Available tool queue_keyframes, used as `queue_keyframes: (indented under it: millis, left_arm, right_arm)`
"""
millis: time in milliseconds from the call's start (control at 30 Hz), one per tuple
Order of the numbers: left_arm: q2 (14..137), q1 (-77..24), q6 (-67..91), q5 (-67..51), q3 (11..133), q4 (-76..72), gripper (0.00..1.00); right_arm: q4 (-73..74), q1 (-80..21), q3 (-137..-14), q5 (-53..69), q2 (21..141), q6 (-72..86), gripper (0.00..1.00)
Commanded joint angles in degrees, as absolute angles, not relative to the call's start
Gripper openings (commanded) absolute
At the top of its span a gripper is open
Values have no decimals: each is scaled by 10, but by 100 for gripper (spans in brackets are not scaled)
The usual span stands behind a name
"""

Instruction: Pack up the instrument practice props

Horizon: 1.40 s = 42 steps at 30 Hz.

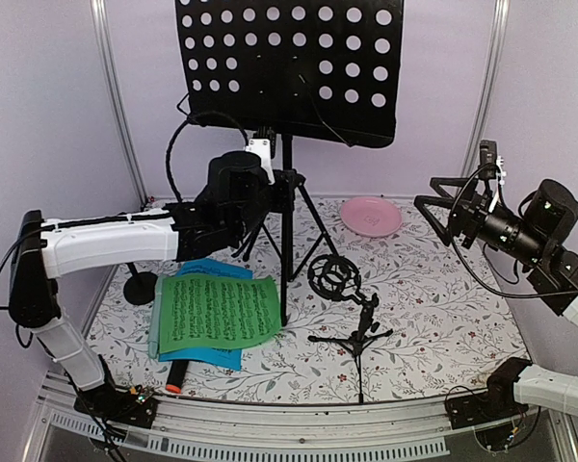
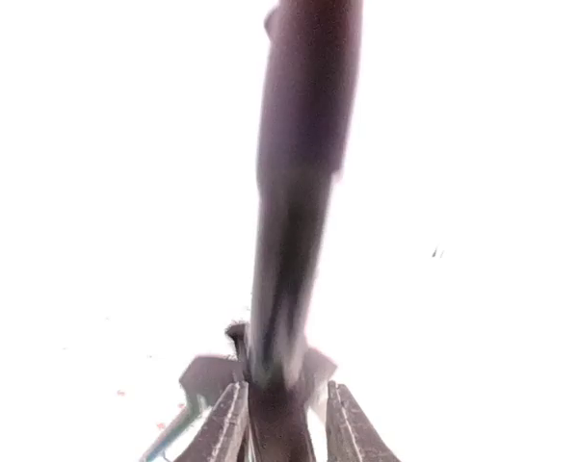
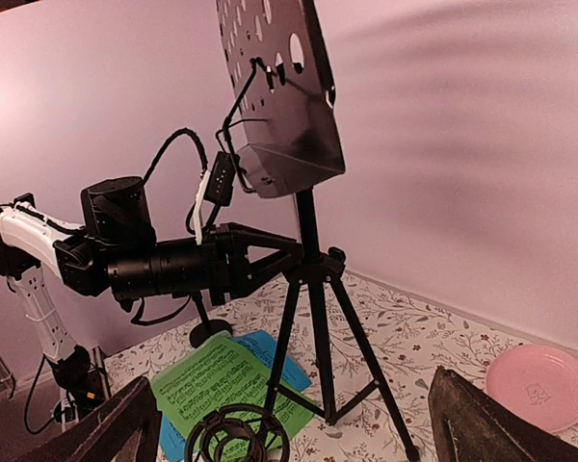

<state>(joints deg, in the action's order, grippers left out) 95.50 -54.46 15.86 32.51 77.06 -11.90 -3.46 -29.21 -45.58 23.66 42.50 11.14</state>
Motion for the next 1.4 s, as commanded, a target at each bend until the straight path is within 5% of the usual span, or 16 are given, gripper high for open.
queue_keyframes:
  millis: [0,167,367,500,600,667,700,733,800,833,933,967,1367]
  left_arm:
    - [986,-541,154,327,771,-32,29]
    - [933,-549,146,305,778,-3,42]
    - [835,-566,104,322,759,17,96]
    - [909,-515,14,291,753,-223,99]
    - [1213,-411,140,217,1127,45,98]
    - [1498,-357,246,118,1626,344,99]
    - [1530,-347,256,88,1650,325,99]
    - [1443,-345,251,95,1429,209,99]
    - [1344,-343,256,114,1217,49,99]
    - [1343,-343,253,119,1204,42,98]
    - [1435,-347,234,96,1342,141,16]
    - [1463,-350,235,104,1391,171,5]
    - [1379,-395,131,157,1307,32,0]
  right_arm:
    - [-45,-295,-452,230,431,103,99]
    - [-45,-295,-458,232,442,98,99]
    - [-54,-294,-450,238,450,93,99]
    - [-91,-294,-443,250,467,54,99]
    - [-81,-295,-478,233,503,17,99]
    - [-46,-295,-520,227,527,7,99]
    - [-24,-294,-538,222,537,6,99]
    - [-16,-294,-552,215,540,7,99]
    - [-24,-295,-544,203,530,19,99]
    - [-33,-296,-532,194,521,27,99]
    - [-98,-297,-466,163,486,61,99]
    - [-117,-297,-450,158,479,70,99]
    - [-121,-298,-473,151,509,68,99]
